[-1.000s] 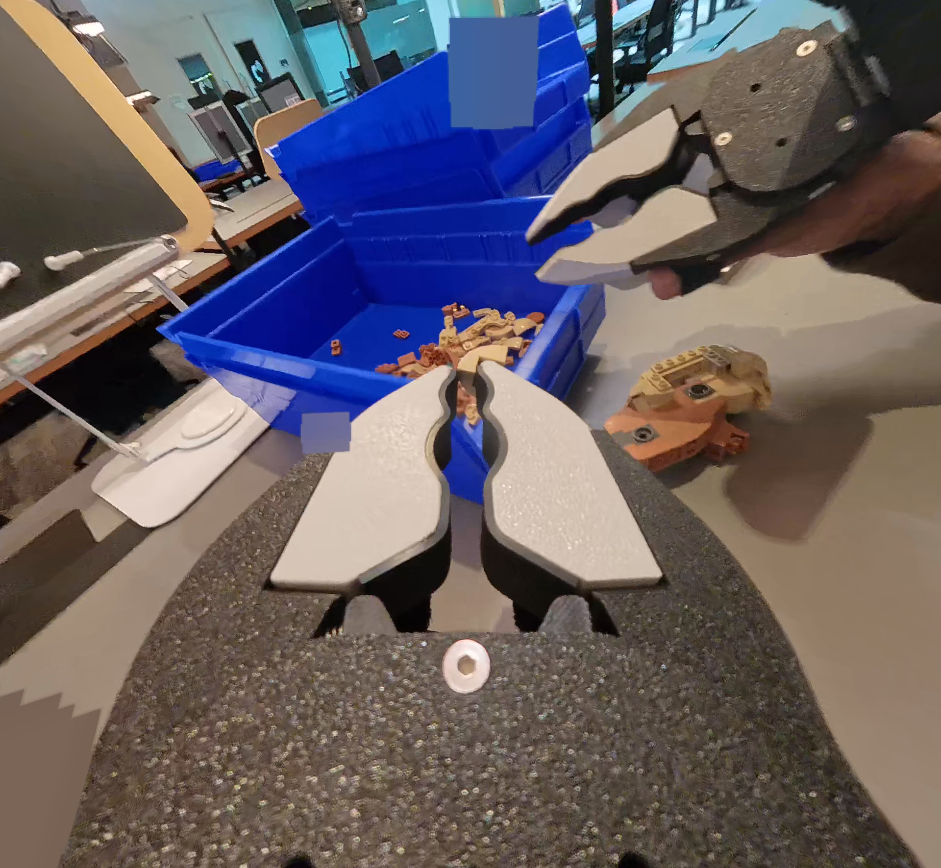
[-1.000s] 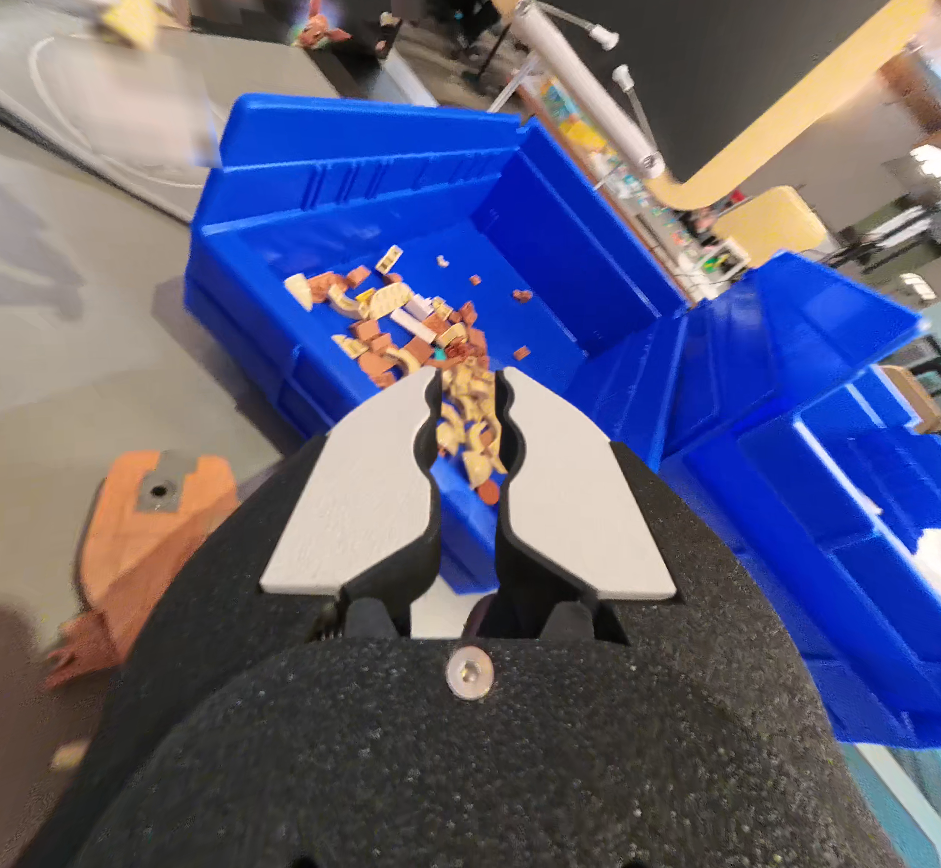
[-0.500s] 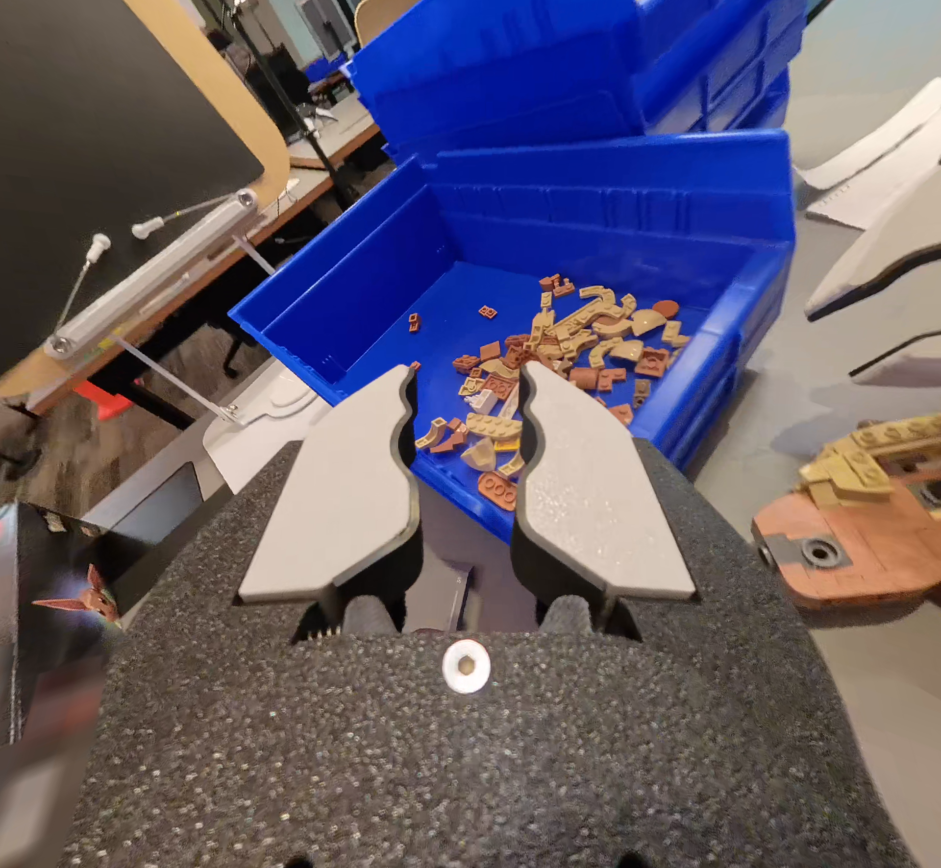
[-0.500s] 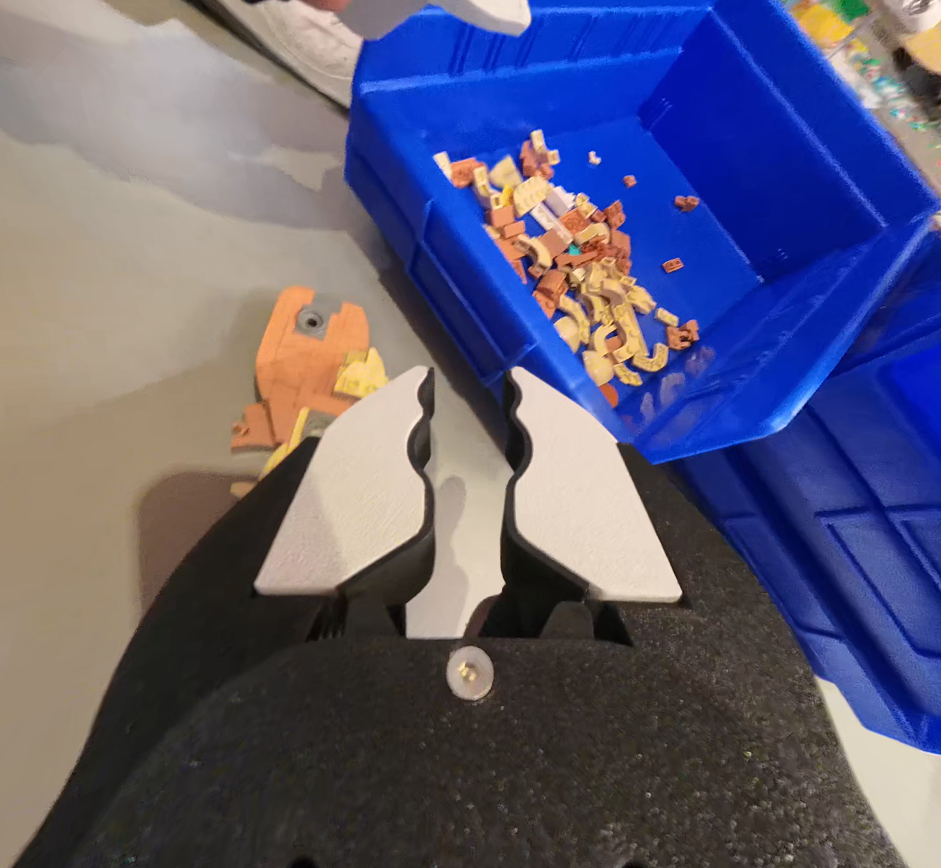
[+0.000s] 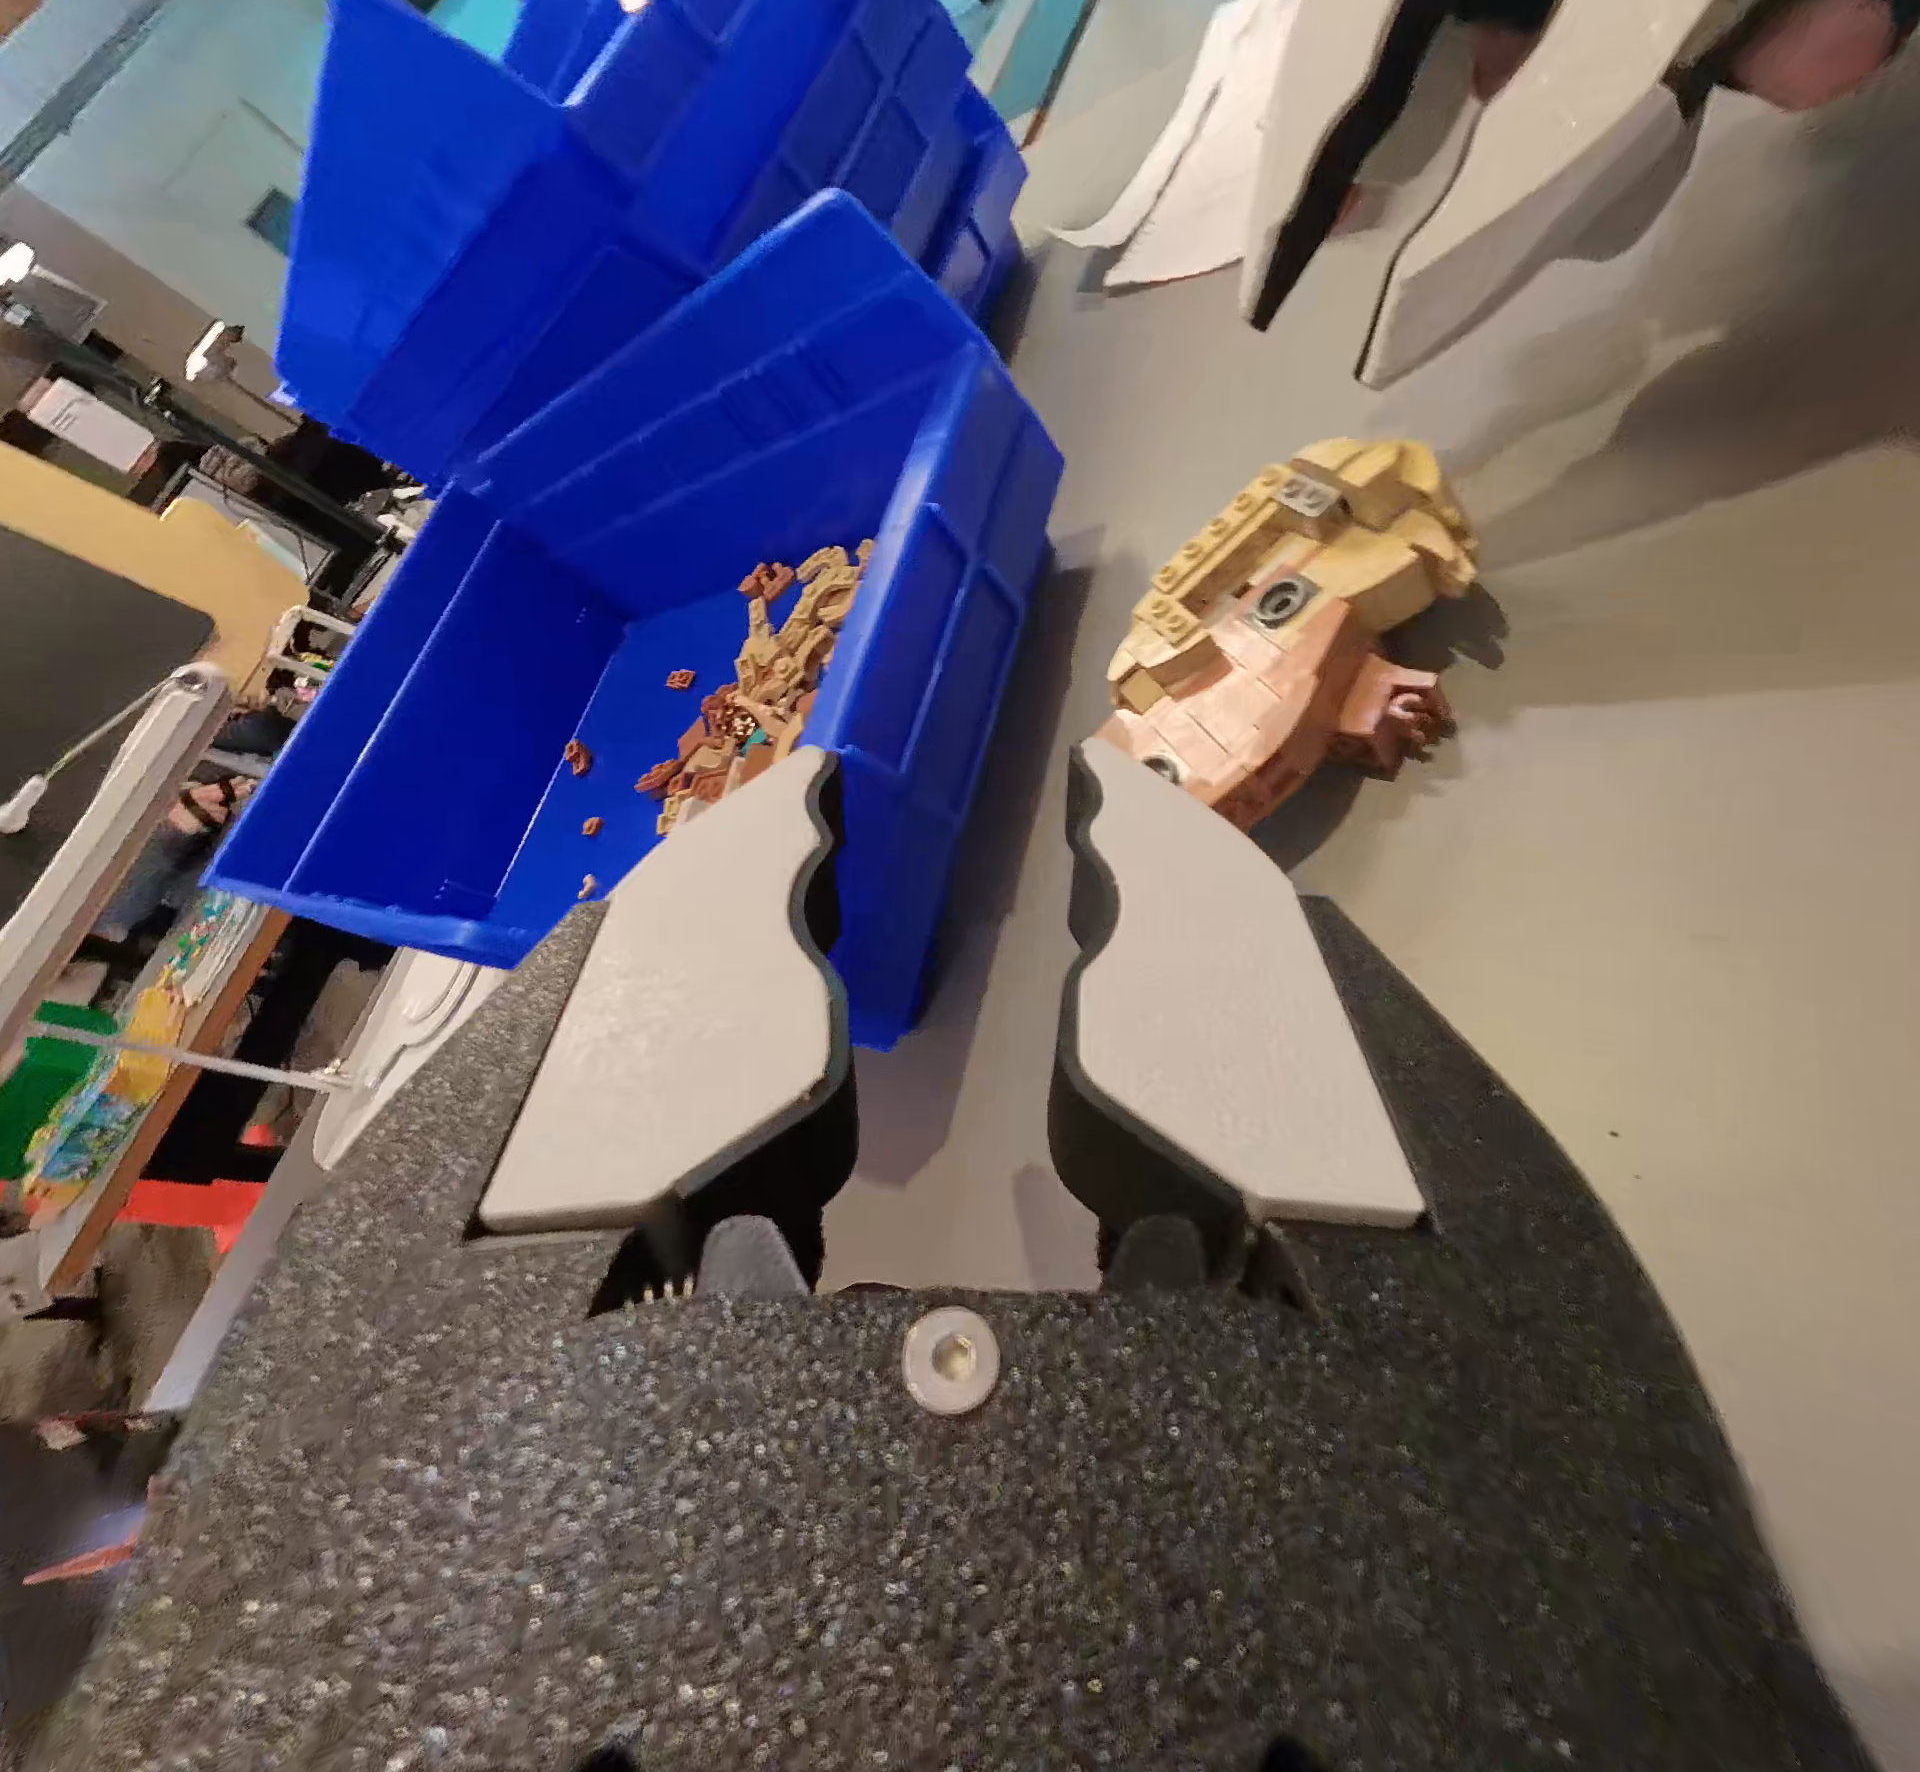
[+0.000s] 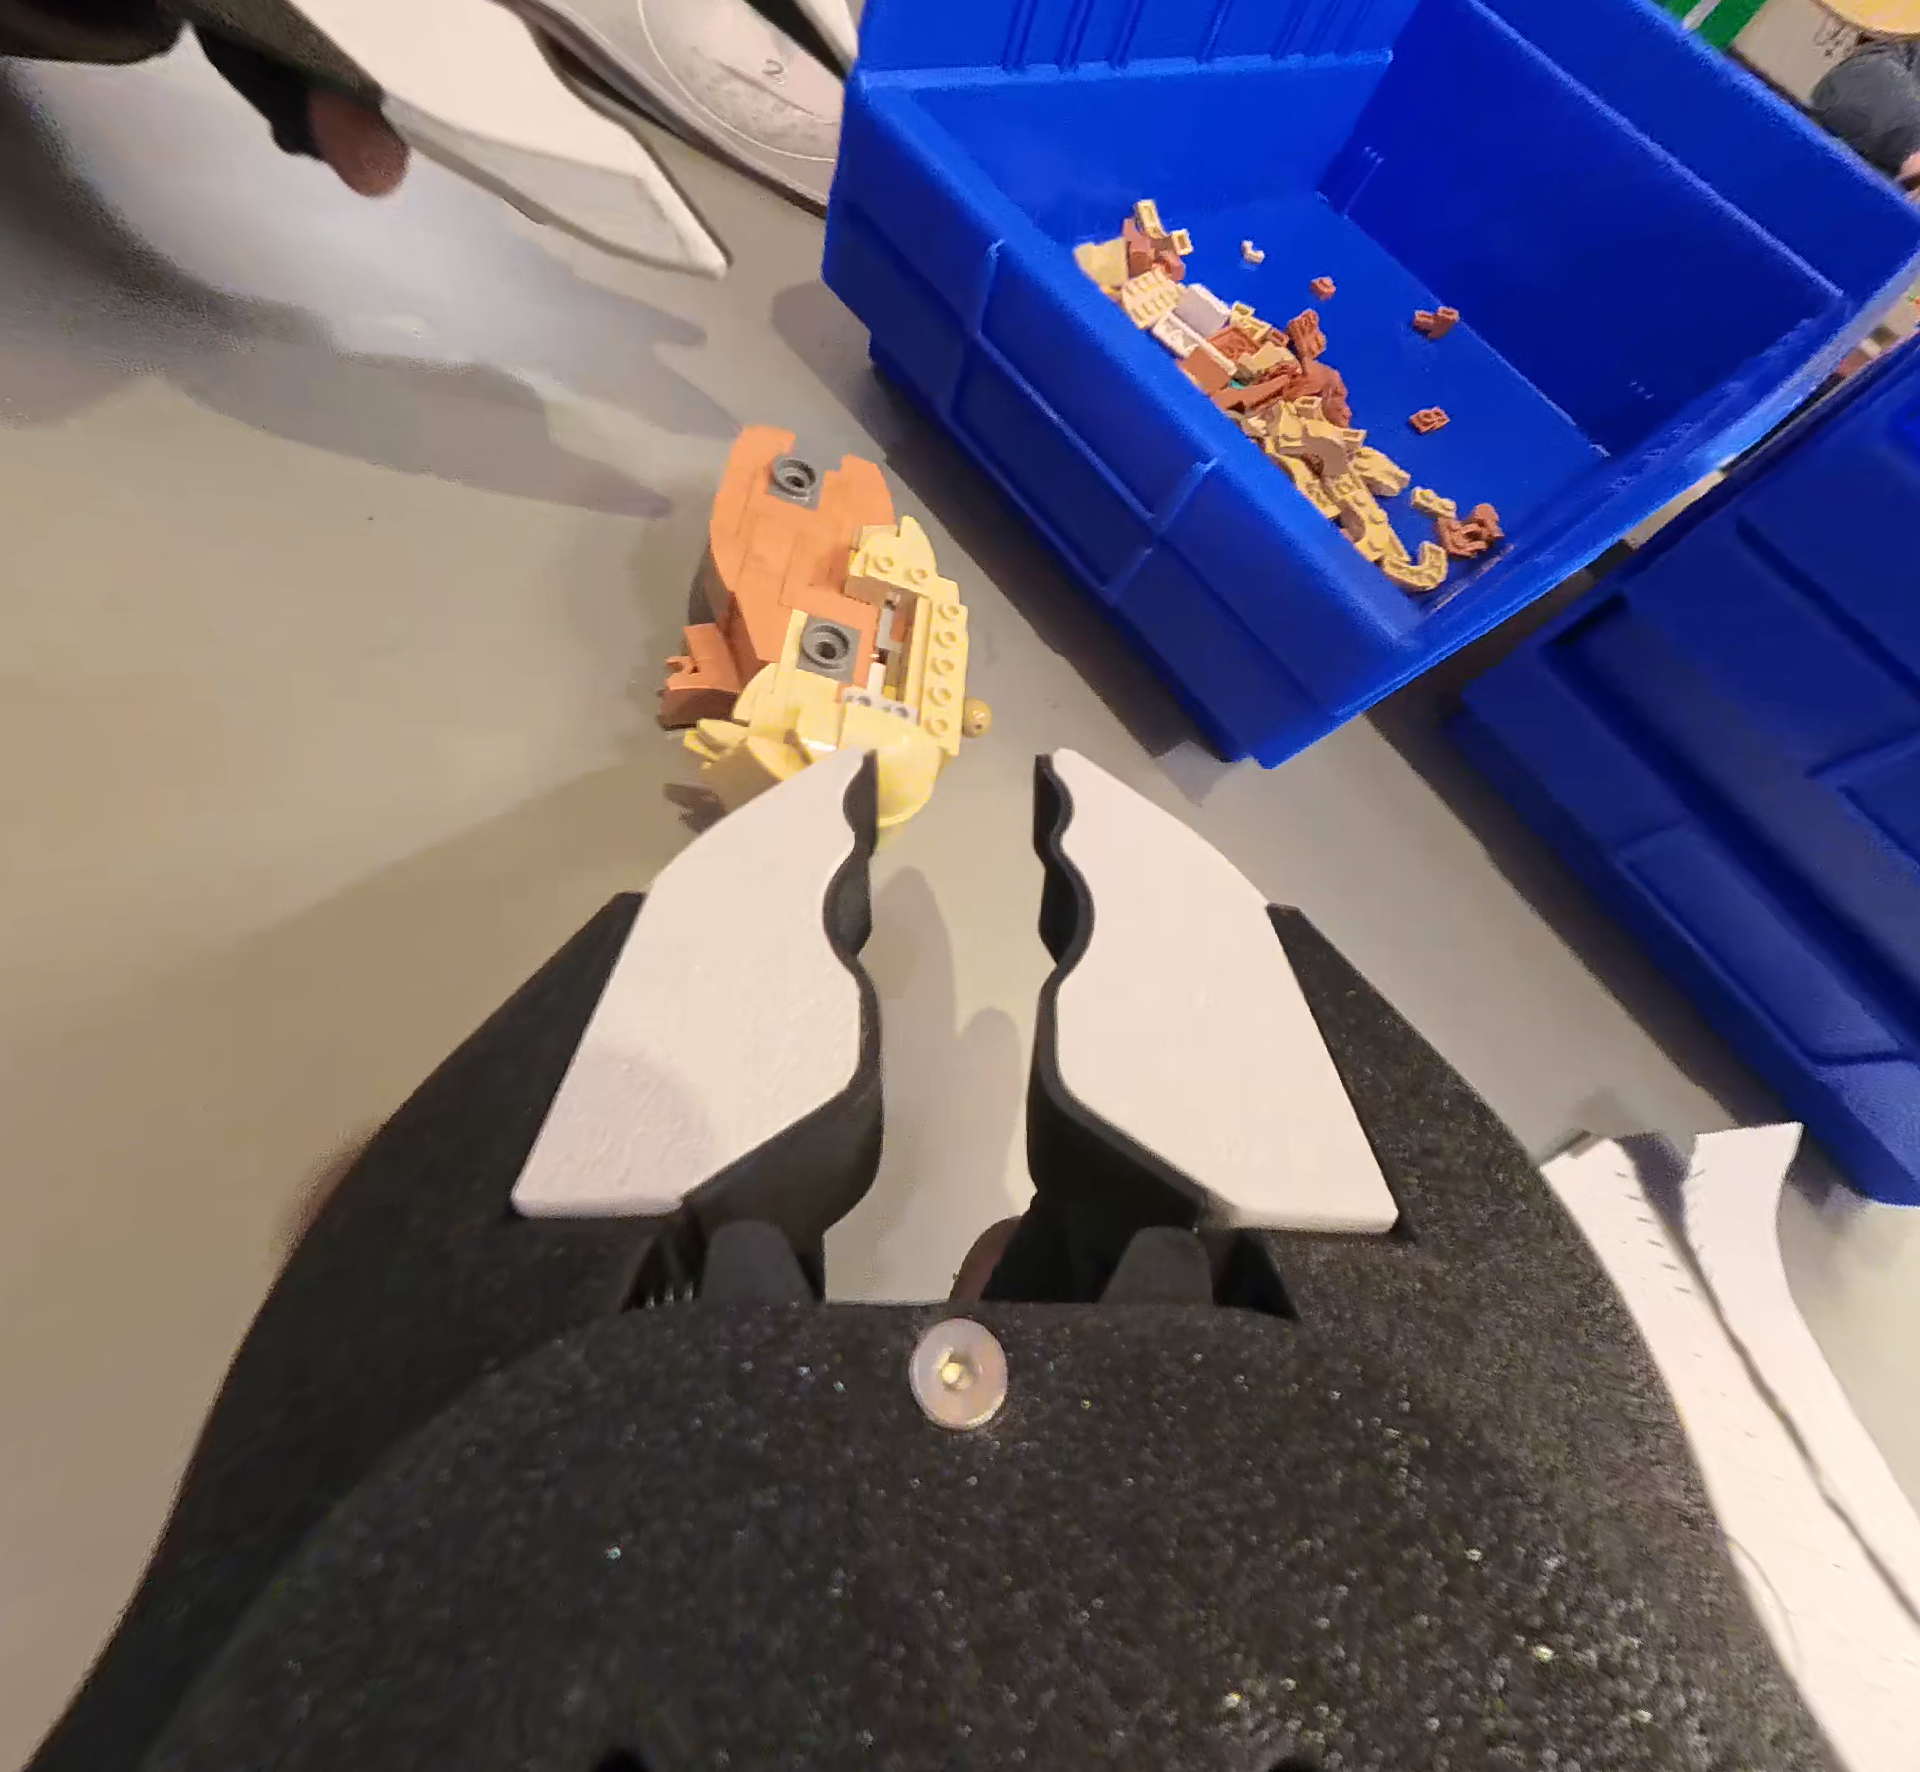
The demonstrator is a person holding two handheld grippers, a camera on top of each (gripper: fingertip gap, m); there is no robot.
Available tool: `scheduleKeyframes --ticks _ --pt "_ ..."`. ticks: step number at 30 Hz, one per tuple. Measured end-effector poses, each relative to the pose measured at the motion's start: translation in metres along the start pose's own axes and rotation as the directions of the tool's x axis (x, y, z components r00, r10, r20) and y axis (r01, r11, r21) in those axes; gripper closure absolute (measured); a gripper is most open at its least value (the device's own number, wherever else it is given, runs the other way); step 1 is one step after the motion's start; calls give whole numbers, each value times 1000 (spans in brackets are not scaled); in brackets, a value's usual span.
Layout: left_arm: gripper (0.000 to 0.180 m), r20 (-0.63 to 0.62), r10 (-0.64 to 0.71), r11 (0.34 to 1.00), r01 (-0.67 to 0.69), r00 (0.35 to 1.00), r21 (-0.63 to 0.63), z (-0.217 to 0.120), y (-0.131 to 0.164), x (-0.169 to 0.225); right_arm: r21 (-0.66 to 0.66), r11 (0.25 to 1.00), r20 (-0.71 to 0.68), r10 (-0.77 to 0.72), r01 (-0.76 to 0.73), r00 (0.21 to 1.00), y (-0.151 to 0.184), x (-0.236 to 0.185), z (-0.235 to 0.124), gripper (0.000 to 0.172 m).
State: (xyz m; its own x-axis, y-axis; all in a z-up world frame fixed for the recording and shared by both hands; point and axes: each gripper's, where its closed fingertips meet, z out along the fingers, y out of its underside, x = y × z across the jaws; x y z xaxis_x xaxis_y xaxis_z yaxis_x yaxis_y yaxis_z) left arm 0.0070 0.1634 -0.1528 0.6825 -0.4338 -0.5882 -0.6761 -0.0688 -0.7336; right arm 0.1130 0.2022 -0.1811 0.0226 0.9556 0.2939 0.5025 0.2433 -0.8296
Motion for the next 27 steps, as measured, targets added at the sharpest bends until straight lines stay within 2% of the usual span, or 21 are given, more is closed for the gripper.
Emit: scheduleKeyframes --ticks 8,20,27 --pt "139 -58 130 987 -135 990 -83 14 16 27 -32 999 33 -25 26 999 12 -14 5 138" --pt "143 -66 97 987 -104 993 -123 8 29 31 -67 997 73 -39 44 997 19 -22 9 138" --pt "143 -81 112 983 -123 990 -137 12 31 37 -162 987 97 -1 17 995 31 -28 21 116"
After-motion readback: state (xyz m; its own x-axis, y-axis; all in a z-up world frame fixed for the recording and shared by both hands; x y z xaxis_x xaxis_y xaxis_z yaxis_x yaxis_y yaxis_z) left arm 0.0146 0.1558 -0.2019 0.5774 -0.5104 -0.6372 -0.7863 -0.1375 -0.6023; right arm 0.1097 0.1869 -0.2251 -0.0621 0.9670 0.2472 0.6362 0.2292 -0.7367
